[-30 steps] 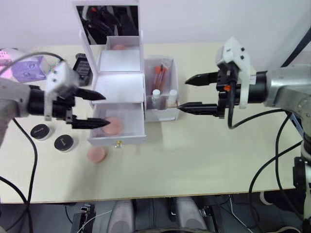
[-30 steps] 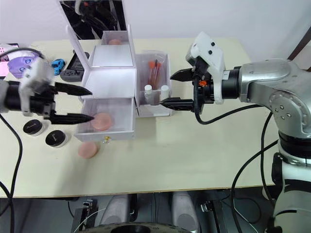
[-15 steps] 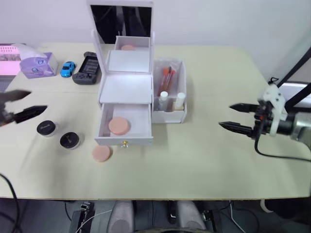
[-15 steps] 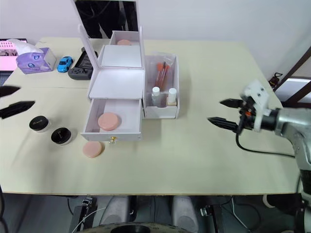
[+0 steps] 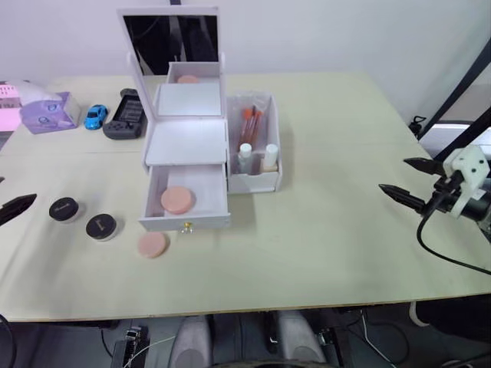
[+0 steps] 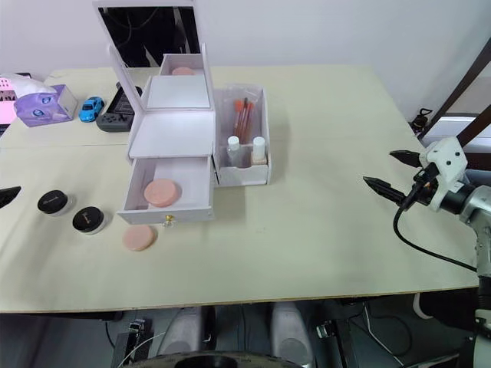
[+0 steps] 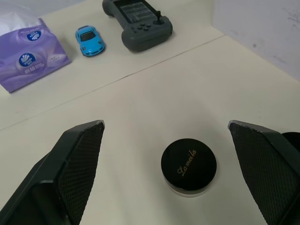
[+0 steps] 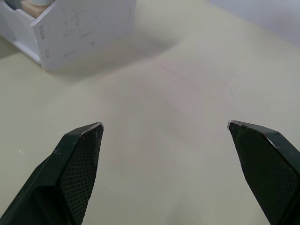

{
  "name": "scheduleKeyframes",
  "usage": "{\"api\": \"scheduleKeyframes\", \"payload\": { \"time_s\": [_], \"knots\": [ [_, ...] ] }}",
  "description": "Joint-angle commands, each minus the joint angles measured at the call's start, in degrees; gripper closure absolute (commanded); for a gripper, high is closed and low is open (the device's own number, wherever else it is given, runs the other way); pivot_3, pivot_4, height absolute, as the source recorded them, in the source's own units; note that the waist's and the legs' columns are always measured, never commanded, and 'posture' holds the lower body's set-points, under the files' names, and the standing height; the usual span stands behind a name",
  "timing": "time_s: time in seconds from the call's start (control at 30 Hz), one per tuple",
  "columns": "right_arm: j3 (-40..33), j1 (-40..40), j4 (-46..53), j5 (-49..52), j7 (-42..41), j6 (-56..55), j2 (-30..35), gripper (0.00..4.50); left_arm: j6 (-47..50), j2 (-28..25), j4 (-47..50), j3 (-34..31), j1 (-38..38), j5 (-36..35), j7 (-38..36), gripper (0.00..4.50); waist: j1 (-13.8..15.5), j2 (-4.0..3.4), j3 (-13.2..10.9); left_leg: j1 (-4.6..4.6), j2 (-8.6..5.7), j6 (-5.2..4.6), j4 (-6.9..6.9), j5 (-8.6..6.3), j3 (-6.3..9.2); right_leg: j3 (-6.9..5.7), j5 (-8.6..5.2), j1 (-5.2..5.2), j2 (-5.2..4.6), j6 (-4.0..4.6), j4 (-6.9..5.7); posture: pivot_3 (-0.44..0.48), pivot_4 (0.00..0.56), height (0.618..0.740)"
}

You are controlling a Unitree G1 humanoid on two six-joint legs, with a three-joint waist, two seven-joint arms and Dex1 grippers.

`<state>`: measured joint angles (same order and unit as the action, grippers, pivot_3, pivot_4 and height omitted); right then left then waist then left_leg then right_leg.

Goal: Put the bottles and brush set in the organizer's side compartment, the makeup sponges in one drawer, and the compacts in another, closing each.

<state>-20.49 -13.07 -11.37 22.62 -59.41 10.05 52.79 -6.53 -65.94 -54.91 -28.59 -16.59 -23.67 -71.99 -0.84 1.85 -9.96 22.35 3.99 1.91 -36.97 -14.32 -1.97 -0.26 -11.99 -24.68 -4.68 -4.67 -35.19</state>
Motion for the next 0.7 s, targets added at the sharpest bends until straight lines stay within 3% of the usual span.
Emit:
{"api": "scheduleKeyframes", "payload": {
  "time_s": [0.03,0.2,0.47,0.6,0.7],
  "knots": [
    [-0.5,-1.72,1.7,0.74,0.04,-0.46,0.1,0.0,-0.76,0.07,1.11,-1.63,-0.79,-0.7,0.33,0.05,0.0,0.0,0.0,0.02,0.0,0.0,0.0,0.0,-0.02,0.01,0.0,-0.02,0.0,0.0,0.01,0.0,0.15,0.729],
    [2.01,-4.72,6.1,2.71,-1.48,3.15,0.42,0.0,1.92,1.69,7.7,-2.65,1.41,-2.62,0.21,0.05,0.04,0.0,0.0,0.03,0.0,0.0,-0.01,0.0,-0.03,0.01,-0.01,-0.03,0.0,-0.01,0.0,0.0,0.15,0.729],
    [12.79,-14.19,20.3,9.65,-8.09,22.5,4.9,0.0,16.78,11.23,46.61,-12.61,24.14,-10.11,6.99,0.05,-0.24,-0.03,-0.03,0.08,0.08,0.0,0.09,-0.01,-0.17,0.08,-0.02,-0.22,-0.07,0.0,0.01,0.0,0.15,0.729],
    [21.56,-27.09,20.25,8.17,-9.53,26.18,1.19,0.0,23.5,19.31,66.23,-16.65,37.57,-13.91,12.02,0.05,-0.57,-0.04,-0.04,0.15,0.08,0.03,0.1,-0.03,-0.27,0.11,-0.01,-0.42,-0.1,0.01,0.07,0.0,0.15,0.729],
    [24.95,-35.39,18.33,9.01,-9.28,30.04,-3.26,0.0,25.95,23.47,74.6,-15.6,43.95,-14.29,14.24,0.05,-0.69,-0.01,-0.04,0.12,0.11,0.06,0.08,-0.05,-0.28,0.1,-0.08,-0.69,-0.09,-0.1,0.06,0.0,0.15,0.729]
  ]
}}
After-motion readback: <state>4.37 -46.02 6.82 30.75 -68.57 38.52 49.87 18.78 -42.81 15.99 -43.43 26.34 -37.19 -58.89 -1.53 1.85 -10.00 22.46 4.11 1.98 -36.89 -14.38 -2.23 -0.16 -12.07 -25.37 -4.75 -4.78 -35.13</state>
